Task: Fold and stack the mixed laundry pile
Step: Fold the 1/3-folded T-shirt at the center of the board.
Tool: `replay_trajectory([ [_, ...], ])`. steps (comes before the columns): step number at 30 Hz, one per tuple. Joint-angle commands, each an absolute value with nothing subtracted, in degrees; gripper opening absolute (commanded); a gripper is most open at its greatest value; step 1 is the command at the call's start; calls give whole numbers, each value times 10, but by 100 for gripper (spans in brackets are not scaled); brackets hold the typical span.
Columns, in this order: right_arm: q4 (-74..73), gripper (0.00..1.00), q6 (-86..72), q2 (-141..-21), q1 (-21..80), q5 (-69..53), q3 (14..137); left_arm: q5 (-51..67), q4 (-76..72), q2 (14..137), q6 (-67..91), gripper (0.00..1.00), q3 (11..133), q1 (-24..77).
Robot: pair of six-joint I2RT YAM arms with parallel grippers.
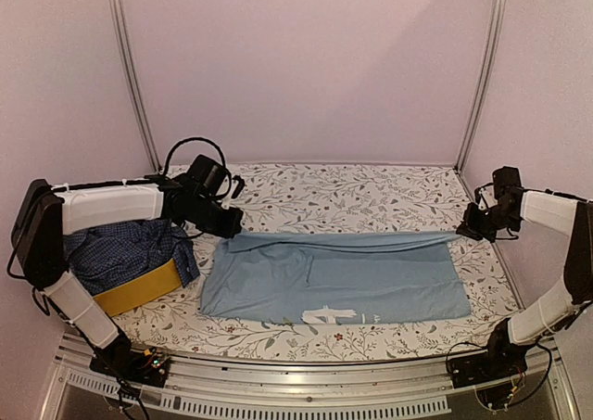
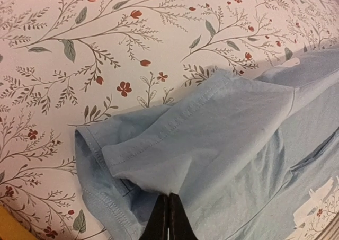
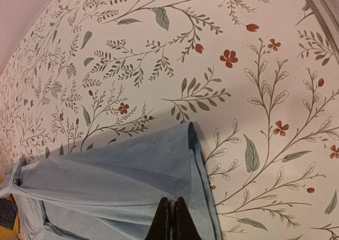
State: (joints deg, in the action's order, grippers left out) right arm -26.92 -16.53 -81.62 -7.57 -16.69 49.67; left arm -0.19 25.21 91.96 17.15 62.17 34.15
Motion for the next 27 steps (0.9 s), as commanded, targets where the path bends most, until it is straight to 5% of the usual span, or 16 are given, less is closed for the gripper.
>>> replay_trajectory([
  [1,-259,0,-157,-840,-81,-142,494,27,239,895,170,0,579,352],
  [9,-265,4,-161,-861,-81,-139,480,25,241,919,166,3,541,389],
  [12,-287,31,-159,-858,-81,-137,494,19,244,909,177,26,541,388],
  [16,-299,57,-159,-833,-81,-125,519,45,229,873,185,39,550,364],
  [27,-231,58,-147,-840,-31,-315,568,134,234,958,214,37,615,253],
])
